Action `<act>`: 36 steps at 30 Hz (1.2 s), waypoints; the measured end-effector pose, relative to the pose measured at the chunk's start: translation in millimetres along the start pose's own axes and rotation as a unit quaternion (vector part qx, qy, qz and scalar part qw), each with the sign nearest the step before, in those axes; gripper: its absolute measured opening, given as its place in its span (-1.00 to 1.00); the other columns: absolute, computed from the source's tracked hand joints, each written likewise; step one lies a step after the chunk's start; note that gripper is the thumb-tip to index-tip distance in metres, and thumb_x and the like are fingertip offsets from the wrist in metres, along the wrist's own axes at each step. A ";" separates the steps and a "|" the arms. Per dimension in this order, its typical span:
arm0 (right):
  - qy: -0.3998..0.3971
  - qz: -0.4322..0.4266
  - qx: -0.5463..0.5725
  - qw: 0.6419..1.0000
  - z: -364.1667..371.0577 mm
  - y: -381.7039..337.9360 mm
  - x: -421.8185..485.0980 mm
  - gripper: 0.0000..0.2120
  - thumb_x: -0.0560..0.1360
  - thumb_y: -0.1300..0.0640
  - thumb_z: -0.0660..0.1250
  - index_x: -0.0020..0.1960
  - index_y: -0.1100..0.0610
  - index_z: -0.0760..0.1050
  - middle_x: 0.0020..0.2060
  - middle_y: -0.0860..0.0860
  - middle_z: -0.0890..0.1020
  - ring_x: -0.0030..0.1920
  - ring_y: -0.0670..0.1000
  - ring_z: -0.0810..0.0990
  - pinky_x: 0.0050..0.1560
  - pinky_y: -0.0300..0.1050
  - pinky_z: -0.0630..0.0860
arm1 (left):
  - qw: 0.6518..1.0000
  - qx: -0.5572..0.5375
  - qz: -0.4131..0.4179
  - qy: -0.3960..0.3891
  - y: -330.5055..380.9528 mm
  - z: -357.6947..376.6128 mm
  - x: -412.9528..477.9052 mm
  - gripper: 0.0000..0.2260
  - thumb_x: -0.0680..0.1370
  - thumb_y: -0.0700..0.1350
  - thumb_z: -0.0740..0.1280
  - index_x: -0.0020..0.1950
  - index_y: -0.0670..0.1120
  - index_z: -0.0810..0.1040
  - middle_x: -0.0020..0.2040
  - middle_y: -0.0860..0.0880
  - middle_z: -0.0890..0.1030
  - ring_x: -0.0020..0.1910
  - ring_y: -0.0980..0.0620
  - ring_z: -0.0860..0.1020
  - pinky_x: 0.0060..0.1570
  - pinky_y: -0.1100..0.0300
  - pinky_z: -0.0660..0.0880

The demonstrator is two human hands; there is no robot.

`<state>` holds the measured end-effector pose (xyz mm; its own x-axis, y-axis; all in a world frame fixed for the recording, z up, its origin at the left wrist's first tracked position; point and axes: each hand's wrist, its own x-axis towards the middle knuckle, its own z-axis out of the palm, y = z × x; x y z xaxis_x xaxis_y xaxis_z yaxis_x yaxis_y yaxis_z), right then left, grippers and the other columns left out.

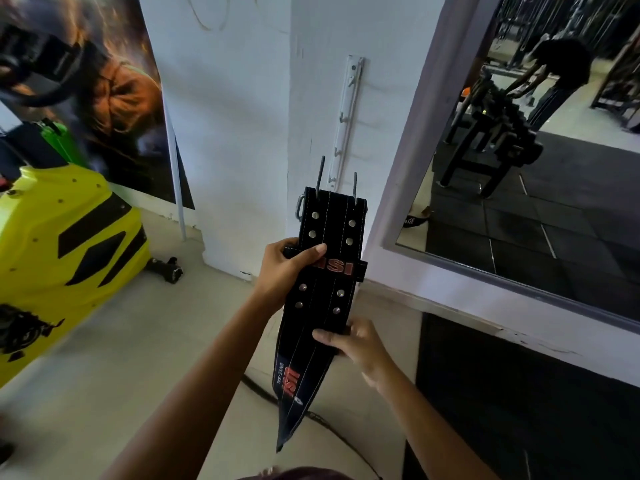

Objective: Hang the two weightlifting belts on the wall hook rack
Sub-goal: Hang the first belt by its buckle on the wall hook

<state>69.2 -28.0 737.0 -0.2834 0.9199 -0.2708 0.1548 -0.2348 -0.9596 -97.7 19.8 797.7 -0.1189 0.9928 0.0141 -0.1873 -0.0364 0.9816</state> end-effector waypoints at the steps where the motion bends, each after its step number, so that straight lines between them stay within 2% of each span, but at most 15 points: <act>1: 0.006 -0.013 0.020 1.000 -0.8 -7.7 2.2 -0.64 0.34 0.11 0.54 0.12 0.13 0.62 0.02 0.05 0.72 0.06 0.04 0.70 0.23 0.15 0.54 | 1.000 0.004 -0.001 -0.005 -1.3 -1.5 -0.2 -0.73 0.42 -0.12 0.49 -0.03 -0.30 0.63 -0.07 -0.33 0.67 -0.10 -0.28 0.67 -0.02 -0.05 0.60; 5: 0.056 -0.077 0.116 0.989 -12.0 -59.8 19.5 -0.67 0.42 0.08 0.46 0.15 0.16 0.60 0.03 0.11 0.72 0.05 0.11 0.70 0.08 0.03 0.62 | 0.999 -0.005 -0.009 -0.034 -9.4 -4.2 -5.7 -0.73 0.45 -0.15 0.46 -0.01 -0.34 0.61 -0.04 -0.37 0.66 -0.10 -0.29 0.66 -0.05 -0.02 0.60; 10: 0.114 -0.110 0.066 0.985 -8.9 -72.1 26.6 -0.76 0.46 0.13 0.44 0.10 0.17 0.62 -0.03 0.09 0.73 -0.02 0.03 0.72 0.04 -0.05 0.63 | 0.998 0.009 -0.022 -0.054 -3.9 -10.4 -3.6 -0.73 0.44 -0.14 0.46 0.03 -0.30 0.62 -0.06 -0.29 0.68 -0.09 -0.23 0.68 -0.03 -0.03 0.62; 12: 0.125 -0.117 0.071 0.983 -3.0 -64.8 27.3 -0.76 0.45 0.14 0.44 0.10 0.18 0.62 -0.03 0.08 0.73 -0.01 0.02 0.71 0.05 -0.05 0.62 | 0.999 0.018 -0.028 -0.025 8.2 -13.1 8.4 -0.71 0.45 -0.11 0.45 -0.03 -0.34 0.58 -0.17 -0.26 0.66 -0.20 -0.17 0.67 -0.16 0.00 0.63; 13: 0.130 -0.121 0.081 0.981 0.5 -62.0 27.8 -0.76 0.45 0.14 0.45 0.10 0.18 0.62 -0.03 0.08 0.73 0.00 0.03 0.71 0.05 -0.04 0.62 | 0.999 0.013 -0.034 -0.006 15.9 -14.2 14.9 -0.72 0.46 -0.10 0.44 -0.07 -0.34 0.57 -0.23 -0.20 0.63 -0.27 -0.09 0.64 -0.26 0.07 0.61; 15: 0.144 -0.128 0.098 0.976 6.8 -58.4 28.9 -0.75 0.44 0.15 0.45 0.09 0.20 0.61 -0.02 0.08 0.73 0.01 0.03 0.71 0.04 -0.06 0.61 | 0.999 0.007 -0.046 0.004 27.8 -14.8 24.9 -0.78 0.47 -0.11 0.43 -0.07 -0.27 0.59 -0.25 -0.10 0.63 -0.30 0.01 0.63 -0.36 0.19 0.57; 18: 0.171 -0.135 0.121 0.969 10.7 -62.1 31.3 -0.75 0.44 0.15 0.46 0.09 0.20 0.61 -0.03 0.09 0.72 0.00 0.03 0.71 0.03 -0.06 0.63 | 0.993 0.031 -0.059 -0.093 25.5 -18.4 24.3 -0.80 0.44 -0.17 0.46 0.02 -0.21 0.62 -0.12 -0.11 0.70 -0.15 -0.05 0.69 -0.21 0.15 0.62; 20: 0.195 -0.144 0.126 0.962 6.6 -68.2 34.6 -0.78 0.44 0.15 0.46 0.05 0.20 0.61 -0.05 0.10 0.72 -0.02 0.04 0.71 0.02 -0.08 0.63 | 0.982 0.041 -0.086 -0.162 8.4 -21.8 10.2 -0.84 0.45 -0.21 0.44 0.01 -0.16 0.62 -0.15 -0.05 0.71 -0.16 -0.01 0.69 -0.22 0.21 0.60; 22: 0.212 -0.150 0.130 0.957 0.3 -72.4 38.0 -0.81 0.43 0.17 0.46 0.02 0.20 0.61 -0.08 0.08 0.71 -0.03 0.03 0.70 0.01 -0.11 0.62 | 0.973 0.069 -0.100 -0.195 -19.5 -25.6 -8.0 -0.84 0.44 -0.26 0.43 0.01 -0.17 0.60 -0.15 -0.03 0.72 -0.15 0.04 0.69 -0.20 0.28 0.58; 24: 0.216 -0.154 0.138 0.954 -4.9 -72.9 40.8 -0.81 0.43 0.17 0.46 0.02 0.21 0.61 -0.08 0.06 0.71 -0.03 -0.01 0.70 0.03 -0.13 0.61 | 0.968 0.084 -0.105 -0.212 -49.8 -27.9 -25.0 -0.77 0.43 -0.29 0.44 0.07 -0.25 0.58 -0.04 -0.12 0.71 -0.04 -0.03 0.69 -0.09 0.23 0.59; 27: 0.219 -0.148 0.124 0.956 -7.7 -68.4 41.3 -0.77 0.43 0.16 0.46 0.04 0.25 0.59 -0.06 0.11 0.71 -0.04 -0.02 0.70 0.00 -0.14 0.61 | 0.974 0.060 -0.103 -0.193 -65.3 -24.0 -31.5 -0.74 0.43 -0.27 0.45 0.09 -0.26 0.58 -0.03 -0.14 0.71 -0.03 -0.06 0.69 -0.11 0.21 0.59; 30: 0.218 -0.143 0.107 0.959 -6.7 -59.4 38.2 -0.78 0.44 0.16 0.45 0.04 0.23 0.59 -0.09 0.06 0.71 -0.12 -0.11 0.70 -0.14 -0.28 0.59 | 0.988 -0.006 -0.070 -0.138 -38.8 -14.9 -8.7 -0.74 0.45 -0.14 0.42 0.08 -0.24 0.59 -0.09 -0.13 0.70 -0.12 -0.06 0.68 -0.16 0.17 0.59; 33: 0.210 -0.140 0.088 0.964 -2.3 -50.2 35.6 -0.83 0.44 0.15 0.45 0.03 0.12 0.60 -0.07 0.03 0.72 -0.06 -0.06 0.71 -0.11 -0.24 0.62 | 0.996 -0.025 -0.045 -0.078 -1.4 -9.1 27.5 -0.85 0.50 -0.12 0.39 -0.07 -0.21 0.60 -0.23 -0.08 0.65 -0.26 0.02 0.65 -0.26 0.16 0.56; 35: 0.207 -0.146 0.099 0.962 0.8 -46.7 33.3 -0.83 0.44 0.16 0.45 0.03 0.09 0.60 -0.06 0.03 0.72 -0.03 -0.05 0.71 -0.07 -0.21 0.63 | 0.995 0.006 -0.037 -0.088 14.9 -5.4 46.6 -0.84 0.49 -0.13 0.41 -0.12 -0.24 0.58 -0.26 -0.08 0.63 -0.28 0.03 0.63 -0.24 0.16 0.56; 36: 0.211 -0.148 0.102 0.961 1.2 -46.4 32.5 -0.81 0.44 0.16 0.45 0.05 0.11 0.59 -0.05 0.03 0.72 -0.03 -0.05 0.71 -0.06 -0.20 0.63 | 0.994 0.016 -0.037 -0.105 17.8 -3.5 51.1 -0.81 0.48 -0.15 0.42 -0.07 -0.29 0.58 -0.21 -0.11 0.65 -0.23 -0.01 0.65 -0.20 0.14 0.58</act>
<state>51.6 12.4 772.6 0.1289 0.9912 0.0304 -0.0748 0.0403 -0.9964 -110.5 69.5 815.2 0.0999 0.9948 -0.0215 -0.1572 0.0371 0.9869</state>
